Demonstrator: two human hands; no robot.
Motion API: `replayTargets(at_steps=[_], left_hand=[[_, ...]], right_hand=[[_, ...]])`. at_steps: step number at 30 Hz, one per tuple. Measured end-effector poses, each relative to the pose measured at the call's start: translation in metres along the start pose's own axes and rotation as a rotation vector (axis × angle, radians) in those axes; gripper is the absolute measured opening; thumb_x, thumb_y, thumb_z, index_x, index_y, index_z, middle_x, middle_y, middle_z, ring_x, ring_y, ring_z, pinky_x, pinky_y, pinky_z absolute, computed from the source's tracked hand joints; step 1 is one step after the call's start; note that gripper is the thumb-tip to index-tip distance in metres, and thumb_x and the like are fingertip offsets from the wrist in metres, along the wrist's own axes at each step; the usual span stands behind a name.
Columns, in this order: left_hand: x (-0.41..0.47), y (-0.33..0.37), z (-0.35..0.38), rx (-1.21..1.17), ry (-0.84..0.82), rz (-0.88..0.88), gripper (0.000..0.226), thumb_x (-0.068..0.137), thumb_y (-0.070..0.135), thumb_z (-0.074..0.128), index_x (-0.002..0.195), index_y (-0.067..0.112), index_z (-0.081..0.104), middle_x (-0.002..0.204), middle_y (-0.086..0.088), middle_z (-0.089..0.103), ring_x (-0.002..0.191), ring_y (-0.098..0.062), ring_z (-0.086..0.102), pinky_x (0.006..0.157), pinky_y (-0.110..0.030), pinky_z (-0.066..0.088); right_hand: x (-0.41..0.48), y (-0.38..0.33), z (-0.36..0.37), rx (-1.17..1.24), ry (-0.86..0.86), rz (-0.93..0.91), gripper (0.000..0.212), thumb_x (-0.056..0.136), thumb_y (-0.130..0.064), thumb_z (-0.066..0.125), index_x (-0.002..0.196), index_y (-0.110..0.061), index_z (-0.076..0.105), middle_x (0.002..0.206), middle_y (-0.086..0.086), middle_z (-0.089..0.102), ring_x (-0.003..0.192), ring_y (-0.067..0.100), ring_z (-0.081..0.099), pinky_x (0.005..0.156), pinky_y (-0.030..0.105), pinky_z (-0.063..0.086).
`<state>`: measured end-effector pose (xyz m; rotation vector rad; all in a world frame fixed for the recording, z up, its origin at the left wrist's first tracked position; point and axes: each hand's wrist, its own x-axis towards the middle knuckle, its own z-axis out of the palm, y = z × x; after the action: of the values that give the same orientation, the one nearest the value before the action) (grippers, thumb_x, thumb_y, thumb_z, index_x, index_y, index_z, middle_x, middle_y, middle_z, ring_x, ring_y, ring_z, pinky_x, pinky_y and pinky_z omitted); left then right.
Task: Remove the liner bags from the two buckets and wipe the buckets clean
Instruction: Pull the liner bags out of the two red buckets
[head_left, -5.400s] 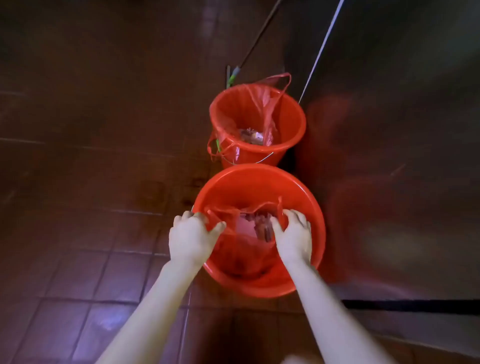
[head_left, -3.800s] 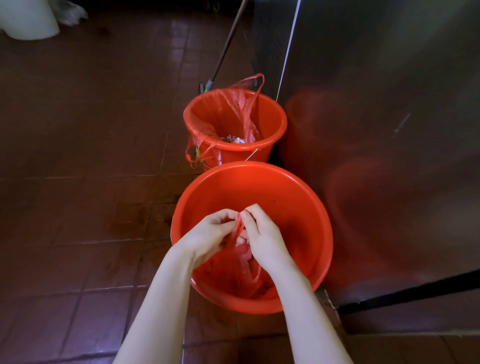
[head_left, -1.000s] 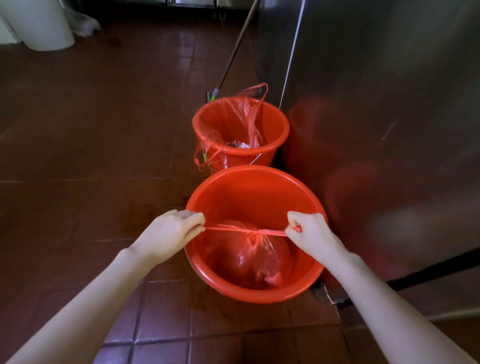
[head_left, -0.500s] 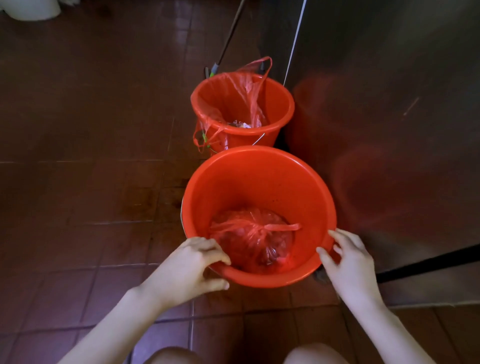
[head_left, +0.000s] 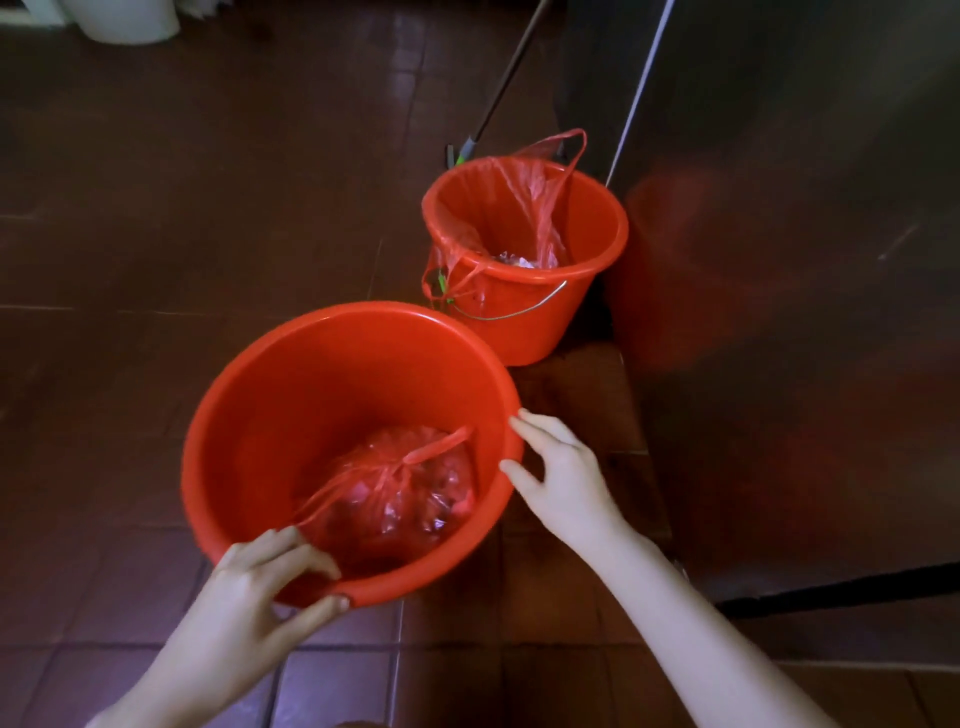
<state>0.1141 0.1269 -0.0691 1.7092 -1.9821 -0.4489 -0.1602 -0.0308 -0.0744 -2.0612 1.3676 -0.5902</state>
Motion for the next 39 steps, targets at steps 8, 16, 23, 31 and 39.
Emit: replayTargets(at_steps=[8,16,23,31,39], left_hand=[[0.026,-0.021,0.001,-0.055,0.21,-0.082,0.048,0.083,0.068,0.05,0.079,0.025,0.071,0.078,0.017,0.059,0.071,-0.002,0.053,0.067,-0.024,0.041],[0.109,-0.057,-0.002,-0.033,0.258,-0.21,0.029,0.077,0.044,0.074,0.08,0.015,0.073,0.079,0.006,0.063,0.077,-0.018,0.06,0.071,-0.033,0.046],[0.167,-0.097,-0.004,-0.007,0.284,-0.305,0.017,0.076,0.029,0.081,0.084,0.018,0.071,0.086,0.004,0.064,0.089,-0.022,0.06,0.081,-0.038,0.044],[0.194,-0.114,-0.007,0.002,0.271,-0.329,0.016,0.081,0.04,0.074,0.084,0.027,0.065,0.094,0.004,0.066,0.094,-0.02,0.059,0.09,-0.048,0.045],[0.207,-0.115,-0.012,0.043,0.215,-0.391,0.021,0.085,0.046,0.068,0.093,0.027,0.063,0.102,0.004,0.065,0.101,-0.02,0.058,0.093,-0.043,0.04]], right_hand=[[0.096,0.004,-0.02,-0.137,0.075,0.022,0.036,0.087,-0.017,0.067,0.122,-0.011,0.064,0.125,0.006,0.058,0.114,0.022,0.057,0.102,0.03,0.041],[0.177,0.01,-0.04,-0.477,0.028,0.093,0.056,0.093,-0.031,0.058,0.144,-0.014,0.041,0.143,0.009,0.042,0.13,0.03,0.039,0.11,0.042,0.035],[0.242,0.014,-0.032,-0.7,-0.034,0.112,0.061,0.095,-0.035,0.055,0.148,-0.019,0.031,0.147,0.009,0.041,0.132,0.033,0.038,0.11,0.043,0.033],[0.264,0.025,-0.032,-0.831,-0.12,0.016,0.052,0.091,-0.024,0.063,0.139,-0.018,0.043,0.128,0.014,0.051,0.119,0.034,0.048,0.099,0.044,0.041],[0.211,0.02,-0.021,-0.76,-0.133,-0.138,0.036,0.093,-0.017,0.056,0.129,-0.015,0.053,0.123,0.014,0.055,0.116,0.032,0.048,0.097,0.043,0.044]])
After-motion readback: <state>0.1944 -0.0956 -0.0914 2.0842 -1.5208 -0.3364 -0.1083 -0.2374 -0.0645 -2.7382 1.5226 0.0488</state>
